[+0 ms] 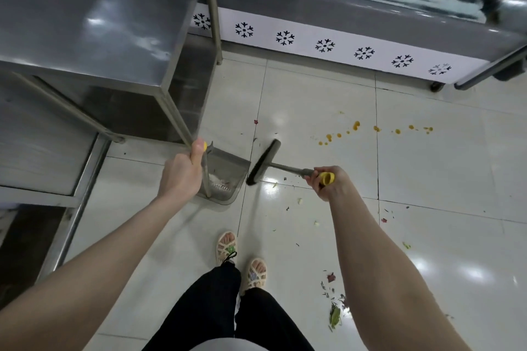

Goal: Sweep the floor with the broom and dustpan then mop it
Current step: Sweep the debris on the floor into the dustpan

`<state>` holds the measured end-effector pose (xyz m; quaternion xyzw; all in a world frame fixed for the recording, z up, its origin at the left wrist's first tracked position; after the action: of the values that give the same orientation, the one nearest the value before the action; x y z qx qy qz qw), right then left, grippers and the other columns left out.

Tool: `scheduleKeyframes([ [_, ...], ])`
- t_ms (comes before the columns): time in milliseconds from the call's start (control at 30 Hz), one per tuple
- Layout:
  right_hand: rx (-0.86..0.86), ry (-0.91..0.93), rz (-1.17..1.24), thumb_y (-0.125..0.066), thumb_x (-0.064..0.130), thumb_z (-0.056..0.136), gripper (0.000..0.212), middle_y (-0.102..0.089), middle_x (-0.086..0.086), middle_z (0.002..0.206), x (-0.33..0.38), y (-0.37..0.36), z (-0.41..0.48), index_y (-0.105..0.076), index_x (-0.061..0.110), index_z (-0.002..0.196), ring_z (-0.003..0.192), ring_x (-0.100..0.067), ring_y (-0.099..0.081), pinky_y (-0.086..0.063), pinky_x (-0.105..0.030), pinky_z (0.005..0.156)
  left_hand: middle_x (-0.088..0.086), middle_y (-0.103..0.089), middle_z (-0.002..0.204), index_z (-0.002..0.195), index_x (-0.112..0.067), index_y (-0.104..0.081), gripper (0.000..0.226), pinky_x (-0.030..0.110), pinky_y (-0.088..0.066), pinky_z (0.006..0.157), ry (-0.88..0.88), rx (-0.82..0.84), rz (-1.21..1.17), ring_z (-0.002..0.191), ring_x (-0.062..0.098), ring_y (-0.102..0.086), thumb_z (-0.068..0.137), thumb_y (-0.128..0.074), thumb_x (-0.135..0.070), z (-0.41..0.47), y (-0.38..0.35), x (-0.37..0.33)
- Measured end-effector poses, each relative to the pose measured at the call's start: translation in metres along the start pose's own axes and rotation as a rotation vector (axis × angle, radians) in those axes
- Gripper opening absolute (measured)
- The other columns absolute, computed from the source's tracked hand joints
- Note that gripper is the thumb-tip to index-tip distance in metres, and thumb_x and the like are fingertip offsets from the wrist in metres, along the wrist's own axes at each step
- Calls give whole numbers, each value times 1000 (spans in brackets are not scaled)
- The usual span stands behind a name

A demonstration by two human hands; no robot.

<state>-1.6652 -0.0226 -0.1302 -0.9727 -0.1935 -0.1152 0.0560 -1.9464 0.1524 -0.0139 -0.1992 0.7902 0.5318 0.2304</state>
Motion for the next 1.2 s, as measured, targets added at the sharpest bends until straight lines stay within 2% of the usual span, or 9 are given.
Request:
scheduleKeyframes([
  [133, -51, -30, 46, -49, 4, 91, 15, -56, -21, 75, -4, 49, -1, -51, -1, 105, 26, -13, -48, -38, -14, 27, 8, -47, 59, 56, -6, -46, 71, 35, -33, 65, -30, 23, -5, 63, 27, -44, 97, -16, -55, -9, -16, -15],
  [300, -104, -14, 88, -49, 4, 91, 6, -56, -23, 75, -7, 113, -15, -53, -1, 91, 25, -14, -49, -38, -15, 27, 10, -50, 63, 57, -10, -45, 69, 35, -35, 67, -82, 53, -18, 72, 32, -50, 96, -17, -59, -26, -47, -32],
  [500, -148, 3, 142, -48, 4, 91, 13, -56, -23, 69, -20, 188, -35, -52, -4, 82, 23, -14, -47, -38, -14, 27, 17, -58, 80, 77, -4, -59, 78, 37, -38, 70, -125, 63, 20, 77, 31, -50, 93, -11, -63, -52, -79, -38],
  [600, -184, 14, 168, -49, 1, 90, 7, -53, -22, 77, -28, 215, -40, -52, -2, 96, 23, -17, -46, -37, -15, 25, 21, -60, 82, 67, -9, -54, 75, 40, -42, 72, -111, 59, -2, 80, 36, -54, 92, -12, -65, -67, -88, -37],
  [667, -214, 65, 186, -49, -2, 87, 17, -53, -23, 87, -28, 227, -37, -49, 2, 104, 23, -18, -45, -36, -15, 25, 21, -59, 82, 64, -10, -50, 72, 39, -41, 71, -95, 61, -23, 81, 37, -54, 93, -13, -65, -78, -90, -34],
  [800, -170, 77, 128, -50, 0, 85, 18, -52, -15, 94, -30, 226, -39, -48, 5, 102, 26, -15, -47, -38, -14, 27, 20, -56, 84, 74, -5, -57, 73, 38, -38, 73, -76, 50, -40, 83, 35, -51, 96, -16, -61, -93, -83, -20],
  [933, -6, 57, 165, -40, 3, 91, 12, -40, -13, 77, -41, 199, -53, -40, 11, 100, 26, -13, -44, -36, -13, 27, 21, -55, 78, 59, -9, -45, 70, 37, -36, 68, -80, 35, -44, 80, 37, -52, 95, -15, -61, -108, -68, -4],
  [1033, 36, 48, 100, -44, 5, 92, 7, -50, -19, 78, -65, 174, -60, -50, 2, 93, 27, -12, -48, -39, -12, 29, 17, -52, 74, 57, -9, -42, 69, 37, -34, 68, -69, 24, -49, 78, 35, -50, 95, -16, -61, -121, -52, 9],
  [1200, 79, 33, 133, -49, 3, 88, 4, -55, -24, 81, -109, 139, -51, -50, 0, 92, 30, -11, -49, -39, -14, 28, 18, -51, 78, 58, -10, -43, 68, 37, -32, 70, -72, -5, -23, 79, 33, -46, 97, -16, -59, -133, -24, 36],
])
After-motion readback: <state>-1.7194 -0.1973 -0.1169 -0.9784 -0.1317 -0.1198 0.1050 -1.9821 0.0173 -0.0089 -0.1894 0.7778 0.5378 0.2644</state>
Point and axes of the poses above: each hand's wrist, its own z-axis towards the middle knuckle, its own y-axis out of the back of the hand, x = y × z, the point moved 9 cm from there along z, towards the middle knuckle
